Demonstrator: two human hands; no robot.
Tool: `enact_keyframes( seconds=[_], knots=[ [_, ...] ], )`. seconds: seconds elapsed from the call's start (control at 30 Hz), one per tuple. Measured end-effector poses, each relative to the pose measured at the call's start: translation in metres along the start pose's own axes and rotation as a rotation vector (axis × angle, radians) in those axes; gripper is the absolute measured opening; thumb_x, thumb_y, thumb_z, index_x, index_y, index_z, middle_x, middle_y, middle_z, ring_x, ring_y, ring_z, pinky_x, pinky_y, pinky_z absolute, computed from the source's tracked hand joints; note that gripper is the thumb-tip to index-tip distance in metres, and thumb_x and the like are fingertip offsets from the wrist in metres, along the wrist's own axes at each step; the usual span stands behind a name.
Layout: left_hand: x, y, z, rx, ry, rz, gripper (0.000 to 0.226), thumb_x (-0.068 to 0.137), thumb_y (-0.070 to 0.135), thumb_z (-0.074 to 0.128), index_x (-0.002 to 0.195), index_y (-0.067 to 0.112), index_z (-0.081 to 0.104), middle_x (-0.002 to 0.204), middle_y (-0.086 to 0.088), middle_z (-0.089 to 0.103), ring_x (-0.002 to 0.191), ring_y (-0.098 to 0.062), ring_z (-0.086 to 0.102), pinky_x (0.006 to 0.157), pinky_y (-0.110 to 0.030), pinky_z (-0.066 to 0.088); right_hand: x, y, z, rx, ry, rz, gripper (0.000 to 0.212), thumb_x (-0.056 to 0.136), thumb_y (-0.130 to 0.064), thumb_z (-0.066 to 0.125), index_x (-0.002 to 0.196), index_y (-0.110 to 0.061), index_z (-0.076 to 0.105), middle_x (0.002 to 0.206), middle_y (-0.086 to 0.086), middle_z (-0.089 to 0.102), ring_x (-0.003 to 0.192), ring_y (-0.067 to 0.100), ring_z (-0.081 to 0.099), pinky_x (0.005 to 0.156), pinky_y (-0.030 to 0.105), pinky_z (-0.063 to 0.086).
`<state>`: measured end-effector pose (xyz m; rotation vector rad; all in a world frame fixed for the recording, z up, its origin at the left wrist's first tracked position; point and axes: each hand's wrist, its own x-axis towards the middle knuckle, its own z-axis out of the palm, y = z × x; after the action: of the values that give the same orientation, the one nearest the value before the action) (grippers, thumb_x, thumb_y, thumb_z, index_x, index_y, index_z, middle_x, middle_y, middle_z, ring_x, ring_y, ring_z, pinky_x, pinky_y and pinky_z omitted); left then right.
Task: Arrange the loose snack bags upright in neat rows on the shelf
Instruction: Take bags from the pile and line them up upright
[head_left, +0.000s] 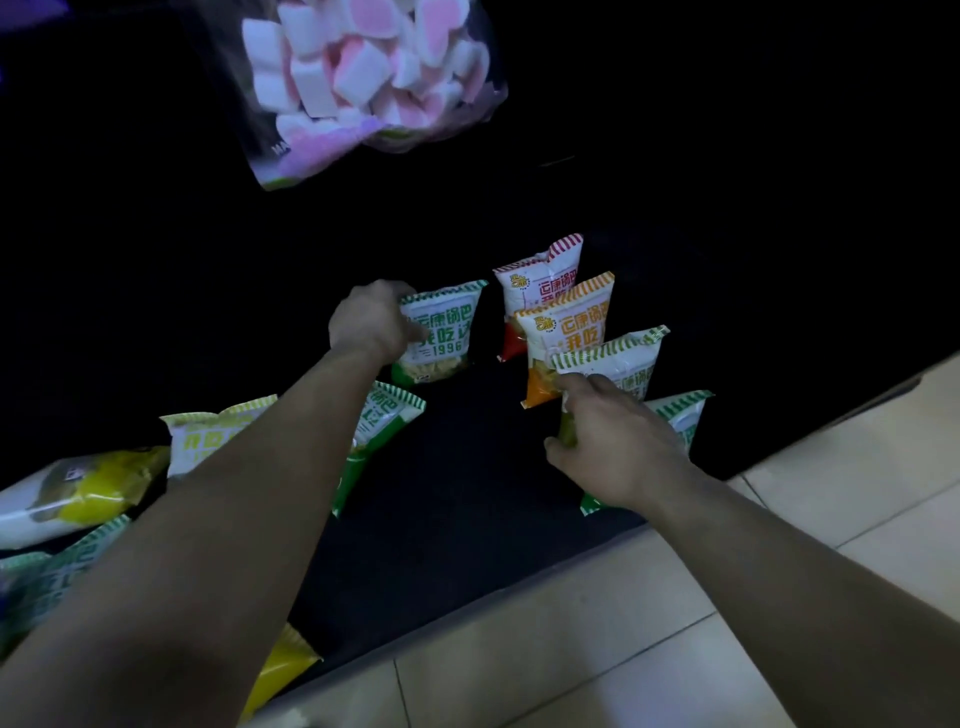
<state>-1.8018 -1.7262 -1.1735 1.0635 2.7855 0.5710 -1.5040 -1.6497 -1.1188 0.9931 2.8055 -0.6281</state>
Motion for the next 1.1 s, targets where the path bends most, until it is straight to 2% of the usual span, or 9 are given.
enact_keyframes(
  seconds=[0.1, 0.23, 0.37, 0.57, 0.73, 0.9, 1.0, 1.1],
  knots=[
    [-0.005, 0.0, 0.005, -0.067, 0.004, -0.047, 0.062, 0.08, 0.043, 0.077, 0.135, 0.027, 0.054, 0.124, -0.012, 0.063, 0.106, -0.034, 0.06, 0.073, -0.036, 0.046, -0.001, -0.003, -0.001, -0.015, -0.014, 0.006, 0.064, 0.089, -0.045, 0.059, 0.144, -0.026, 0.034, 0.13, 0.002, 0.047, 0.119, 0.027, 0.048, 0.092, 0.045, 0.048],
    [-0.01, 0.009, 0.013, -0.114, 0.037, -0.069, 0.057, 0.084, 0.035, 0.074, 0.136, 0.024, 0.054, 0.122, -0.013, 0.064, 0.1, -0.032, 0.063, 0.068, -0.031, 0.043, -0.003, -0.008, -0.001, -0.047, -0.021, 0.005, 0.06, 0.089, -0.047, 0.059, 0.142, -0.027, 0.037, 0.13, 0.001, 0.046, 0.12, 0.027, 0.046, 0.092, 0.045, 0.048],
    [-0.008, 0.014, 0.015, -0.1, 0.038, -0.047, 0.055, 0.089, 0.032, 0.069, 0.14, 0.021, 0.049, 0.135, -0.015, 0.051, 0.106, -0.035, 0.06, 0.076, -0.036, 0.048, -0.005, -0.008, 0.0, -0.075, -0.024, -0.002, 0.061, 0.089, -0.047, 0.059, 0.142, -0.026, 0.037, 0.132, 0.001, 0.045, 0.121, 0.026, 0.044, 0.091, 0.044, 0.049],
    [-0.007, 0.026, 0.018, -0.117, 0.061, -0.026, 0.052, 0.09, 0.027, 0.068, 0.138, 0.02, 0.05, 0.134, -0.014, 0.048, 0.106, -0.036, 0.058, 0.079, -0.039, 0.05, -0.006, -0.009, 0.003, -0.105, -0.031, -0.009, 0.061, 0.089, -0.047, 0.058, 0.142, -0.027, 0.037, 0.134, 0.0, 0.044, 0.123, 0.025, 0.04, 0.092, 0.042, 0.047],
    [-0.014, 0.034, 0.008, 0.024, 0.081, -0.053, 0.058, 0.091, 0.029, 0.064, 0.143, 0.021, 0.041, 0.138, -0.014, 0.043, 0.118, -0.038, 0.047, 0.083, -0.044, 0.047, -0.006, -0.01, 0.003, -0.108, -0.035, -0.007, 0.062, 0.089, -0.046, 0.058, 0.144, -0.027, 0.036, 0.135, 0.0, 0.042, 0.124, 0.025, 0.039, 0.094, 0.042, 0.046],
    [-0.027, 0.037, -0.034, 0.095, 0.055, -0.025, 0.068, 0.088, 0.035, 0.067, 0.146, 0.02, 0.036, 0.141, -0.013, 0.039, 0.125, -0.039, 0.04, 0.092, -0.045, 0.044, -0.005, -0.021, -0.006, -0.135, 0.001, -0.009, 0.059, 0.089, -0.044, 0.059, 0.141, -0.024, 0.039, 0.132, 0.004, 0.043, 0.121, 0.027, 0.042, 0.091, 0.04, 0.046],
    [-0.051, 0.027, -0.066, 0.123, -0.013, -0.03, 0.067, 0.087, 0.038, 0.067, 0.145, 0.02, 0.039, 0.142, -0.013, 0.04, 0.126, -0.037, 0.04, 0.098, -0.045, 0.044, -0.005, -0.038, -0.01, -0.124, 0.018, -0.026, 0.061, 0.089, -0.043, 0.06, 0.144, -0.024, 0.037, 0.135, 0.004, 0.042, 0.122, 0.028, 0.042, 0.09, 0.042, 0.047],
    [-0.084, 0.01, -0.099, 0.251, -0.227, -0.047, 0.071, 0.087, 0.045, 0.066, 0.146, 0.022, 0.036, 0.144, -0.011, 0.039, 0.128, -0.033, 0.041, 0.101, -0.045, 0.043, -0.007, -0.062, -0.012, -0.088, 0.029, -0.037, 0.063, 0.09, -0.043, 0.06, 0.145, -0.024, 0.038, 0.14, 0.004, 0.04, 0.126, 0.029, 0.042, 0.09, 0.042, 0.044]
  ],
)
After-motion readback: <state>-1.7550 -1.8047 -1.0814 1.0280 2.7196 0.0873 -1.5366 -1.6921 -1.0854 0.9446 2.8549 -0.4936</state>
